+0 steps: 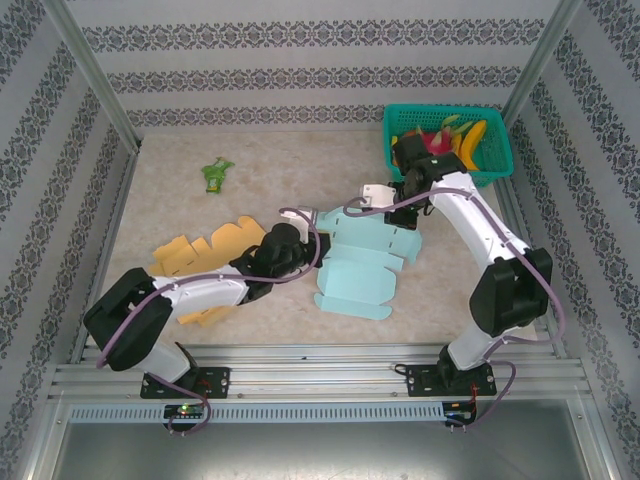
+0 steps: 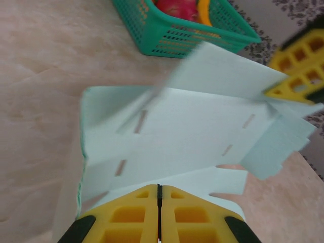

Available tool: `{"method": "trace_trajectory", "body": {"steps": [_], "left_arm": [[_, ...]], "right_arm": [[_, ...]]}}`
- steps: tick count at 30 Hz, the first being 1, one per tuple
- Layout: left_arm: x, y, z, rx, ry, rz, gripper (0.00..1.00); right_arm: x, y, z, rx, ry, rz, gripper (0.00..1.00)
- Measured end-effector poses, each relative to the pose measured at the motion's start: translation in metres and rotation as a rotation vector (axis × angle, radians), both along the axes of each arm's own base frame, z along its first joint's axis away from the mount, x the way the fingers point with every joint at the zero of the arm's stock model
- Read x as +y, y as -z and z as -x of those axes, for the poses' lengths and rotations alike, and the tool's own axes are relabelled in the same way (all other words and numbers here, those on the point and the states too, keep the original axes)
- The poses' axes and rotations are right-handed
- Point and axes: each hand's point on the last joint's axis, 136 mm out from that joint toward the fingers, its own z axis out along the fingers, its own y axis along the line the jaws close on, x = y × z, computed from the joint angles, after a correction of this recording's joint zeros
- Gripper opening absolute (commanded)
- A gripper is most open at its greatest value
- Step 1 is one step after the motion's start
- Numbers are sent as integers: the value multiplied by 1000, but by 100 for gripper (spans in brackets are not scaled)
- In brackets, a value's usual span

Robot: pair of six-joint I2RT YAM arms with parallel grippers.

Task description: Fold the paper box

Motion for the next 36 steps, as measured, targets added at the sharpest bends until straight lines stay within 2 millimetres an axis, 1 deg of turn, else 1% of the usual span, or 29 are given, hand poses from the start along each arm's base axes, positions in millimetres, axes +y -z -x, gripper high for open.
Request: {"method": "trace_trajectory", "body": {"steps": [5, 7, 9, 12, 15, 17, 23, 28, 30, 36], "left_arm": [[25, 0, -21, 30, -69, 34, 8], [30, 0, -26, 34, -84, 39, 8], [31, 1, -26, 41, -83, 41, 8], [27, -3, -26, 45, -64, 51, 7], [18, -13, -28, 40, -34, 76, 7], [13, -16, -30, 41, -21, 82, 7], [1, -16, -29, 57, 25, 88, 6], [-20, -18, -23, 59, 74, 92, 5], [-25, -17, -23, 60, 82, 90, 5], [-24, -10, -25, 73, 65, 72, 3]], "right_arm": [[1, -3, 5, -19, -21, -13, 0], [1, -2, 5, -23, -26, -15, 0], [2, 0, 4, -24, -27, -15, 0], [4, 1, 4, -29, -36, -15, 0], [7, 2, 3, -43, -46, -7, 0], [8, 3, 1, -53, -47, -1, 0], [6, -1, -1, -82, -42, 2, 0], [10, -6, -2, -106, -44, -8, 0], [13, -6, -1, -112, -52, -8, 0], [11, 1, 0, -123, -49, 4, 0]]}}
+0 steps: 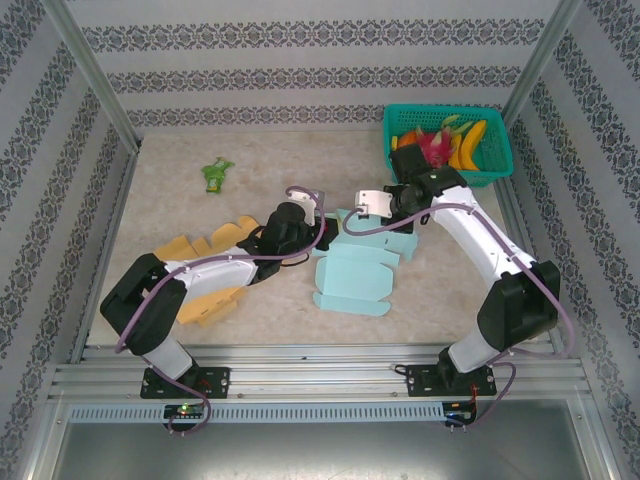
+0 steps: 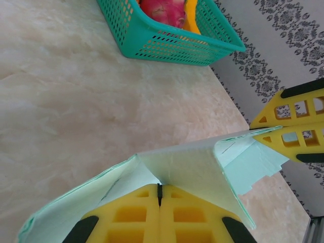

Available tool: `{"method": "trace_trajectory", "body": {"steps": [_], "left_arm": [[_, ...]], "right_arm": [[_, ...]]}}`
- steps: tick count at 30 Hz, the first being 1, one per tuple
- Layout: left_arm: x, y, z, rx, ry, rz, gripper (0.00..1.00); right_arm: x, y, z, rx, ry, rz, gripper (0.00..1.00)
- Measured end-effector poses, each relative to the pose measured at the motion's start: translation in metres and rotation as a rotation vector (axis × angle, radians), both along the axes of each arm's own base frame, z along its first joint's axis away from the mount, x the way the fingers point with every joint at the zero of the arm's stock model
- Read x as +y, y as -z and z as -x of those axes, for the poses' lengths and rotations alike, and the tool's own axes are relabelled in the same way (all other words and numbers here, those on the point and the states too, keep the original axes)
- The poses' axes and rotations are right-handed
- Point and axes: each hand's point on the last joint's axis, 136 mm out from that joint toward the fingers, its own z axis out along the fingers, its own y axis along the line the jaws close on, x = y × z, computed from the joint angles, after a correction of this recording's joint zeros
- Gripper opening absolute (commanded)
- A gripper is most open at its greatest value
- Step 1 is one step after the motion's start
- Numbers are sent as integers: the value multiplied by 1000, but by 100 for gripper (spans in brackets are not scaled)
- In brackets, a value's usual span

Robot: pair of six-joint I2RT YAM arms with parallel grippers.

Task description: Fold the paper box

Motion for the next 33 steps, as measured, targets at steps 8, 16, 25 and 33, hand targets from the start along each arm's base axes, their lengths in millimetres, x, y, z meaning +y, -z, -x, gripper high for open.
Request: {"method": "trace_trajectory", "body": {"steps": [8, 16, 25, 33], "left_arm": [[39, 40, 2, 77, -80, -48, 3], [70, 87, 2, 195, -132, -77, 3], [61, 106, -2, 248, -118, -64, 3], [33, 90, -1, 225, -66, -14, 3]], "right_arm": [[-3, 2, -4, -40, 10, 10, 0], [-5, -4, -12, -101, 22, 11, 0], [-5, -4, -11, -112, 20, 4, 0], [-3, -8, -18, -144, 43, -16, 0]]}}
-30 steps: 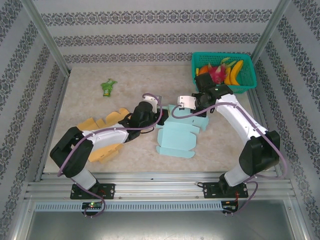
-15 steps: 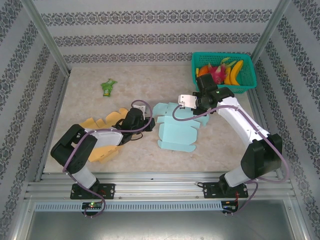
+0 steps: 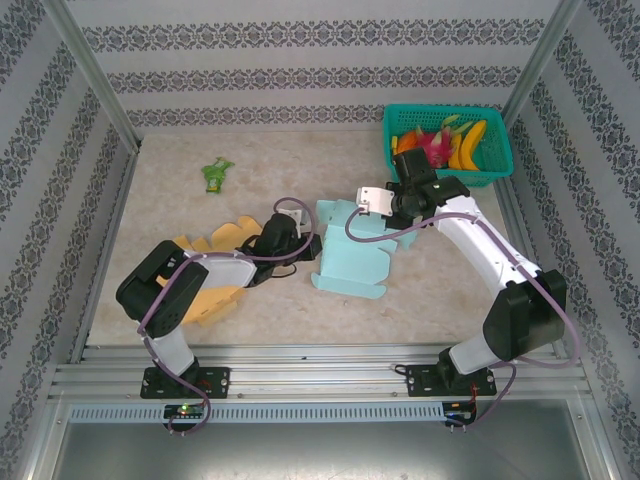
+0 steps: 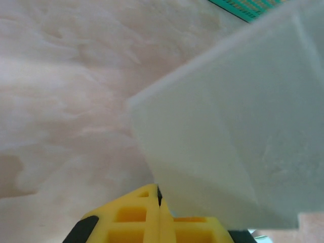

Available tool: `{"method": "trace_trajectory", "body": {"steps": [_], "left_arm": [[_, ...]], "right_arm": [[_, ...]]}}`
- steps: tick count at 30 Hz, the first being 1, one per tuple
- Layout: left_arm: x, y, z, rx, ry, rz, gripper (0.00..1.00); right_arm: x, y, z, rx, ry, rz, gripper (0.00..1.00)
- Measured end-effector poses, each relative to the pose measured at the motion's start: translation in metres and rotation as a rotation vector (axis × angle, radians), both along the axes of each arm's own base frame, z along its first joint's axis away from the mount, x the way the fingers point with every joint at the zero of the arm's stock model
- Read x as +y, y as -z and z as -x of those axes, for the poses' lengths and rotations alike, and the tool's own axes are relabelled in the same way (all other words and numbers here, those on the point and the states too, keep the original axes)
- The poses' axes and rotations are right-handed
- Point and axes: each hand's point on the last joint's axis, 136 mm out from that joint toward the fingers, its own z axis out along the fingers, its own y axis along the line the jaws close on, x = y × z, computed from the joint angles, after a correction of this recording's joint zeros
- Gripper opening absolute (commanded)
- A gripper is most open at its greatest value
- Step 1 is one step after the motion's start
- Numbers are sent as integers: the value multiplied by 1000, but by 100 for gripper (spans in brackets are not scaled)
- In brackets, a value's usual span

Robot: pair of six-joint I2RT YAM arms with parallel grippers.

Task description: Fold the paper box

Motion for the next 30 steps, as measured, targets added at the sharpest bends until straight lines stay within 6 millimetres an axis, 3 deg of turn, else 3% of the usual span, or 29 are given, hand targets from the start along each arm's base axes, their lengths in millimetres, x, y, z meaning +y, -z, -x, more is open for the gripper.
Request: {"method": "trace_trajectory", "body": {"steps": [8, 14, 17, 25, 30], "left_arm": [[-16, -10, -1, -28, 24, 19, 3], [-13, -11, -2, -48, 8, 6, 4], [-1, -14, 7, -79, 2, -27, 6], [51, -52, 36, -280, -53, -113, 17], [70, -51, 44, -343, -68, -187, 23]], "right_arm": [[1, 10, 1, 5, 1, 4, 0], [1, 16, 1, 4, -1, 4, 0], [1, 17, 1, 3, -3, 5, 0], [-2, 14, 1, -56, -30, 23, 0], [-2, 20, 13, -173, -120, 51, 0]]}}
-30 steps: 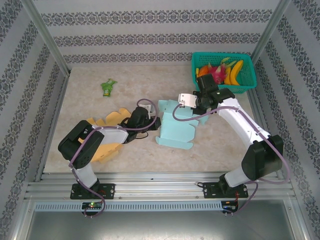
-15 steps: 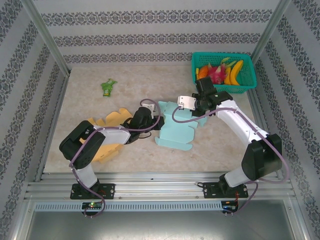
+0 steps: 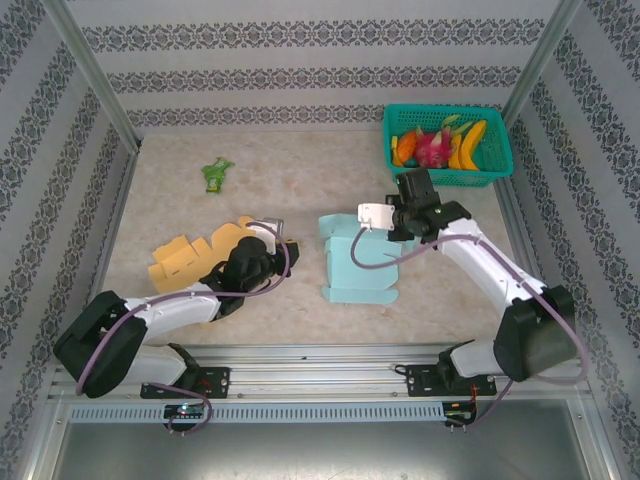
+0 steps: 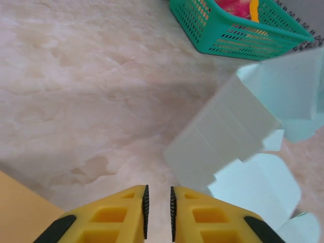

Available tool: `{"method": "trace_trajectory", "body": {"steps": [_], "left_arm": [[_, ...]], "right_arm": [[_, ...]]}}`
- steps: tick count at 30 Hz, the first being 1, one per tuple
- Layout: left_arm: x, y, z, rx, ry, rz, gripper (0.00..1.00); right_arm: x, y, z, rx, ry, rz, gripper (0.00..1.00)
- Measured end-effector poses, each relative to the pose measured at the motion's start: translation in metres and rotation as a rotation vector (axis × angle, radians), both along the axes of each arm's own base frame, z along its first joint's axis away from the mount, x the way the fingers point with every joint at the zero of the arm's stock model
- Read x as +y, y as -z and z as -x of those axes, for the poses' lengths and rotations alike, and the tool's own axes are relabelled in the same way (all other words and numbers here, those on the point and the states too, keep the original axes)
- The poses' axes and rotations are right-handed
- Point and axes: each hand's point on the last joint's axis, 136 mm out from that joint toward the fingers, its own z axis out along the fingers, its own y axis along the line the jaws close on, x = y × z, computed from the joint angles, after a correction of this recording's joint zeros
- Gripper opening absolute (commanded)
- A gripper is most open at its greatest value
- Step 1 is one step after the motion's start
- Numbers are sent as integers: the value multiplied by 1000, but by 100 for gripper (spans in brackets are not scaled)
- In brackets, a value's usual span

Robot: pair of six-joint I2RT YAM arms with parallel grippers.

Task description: Fold the paper box

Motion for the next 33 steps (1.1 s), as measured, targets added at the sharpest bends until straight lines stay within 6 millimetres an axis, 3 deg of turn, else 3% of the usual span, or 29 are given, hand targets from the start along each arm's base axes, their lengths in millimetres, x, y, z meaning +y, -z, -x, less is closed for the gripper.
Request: {"method": "trace_trajectory", "body": {"steps": [3, 11, 24, 33], "left_arm": [[4, 8, 1, -12, 4, -40, 25], [-7, 23, -2, -33, 63, -79, 27], [-14, 59, -3, -5, 112, -142, 28], [-25, 66, -11, -5, 145, -130, 29]], "right_arm": [[5, 4, 9, -55, -61, 7, 0], [23, -5, -1, -147, -133, 2, 0], [29, 38, -17, -107, -152, 55, 0], [28, 56, -22, -110, -166, 92, 0]]}}
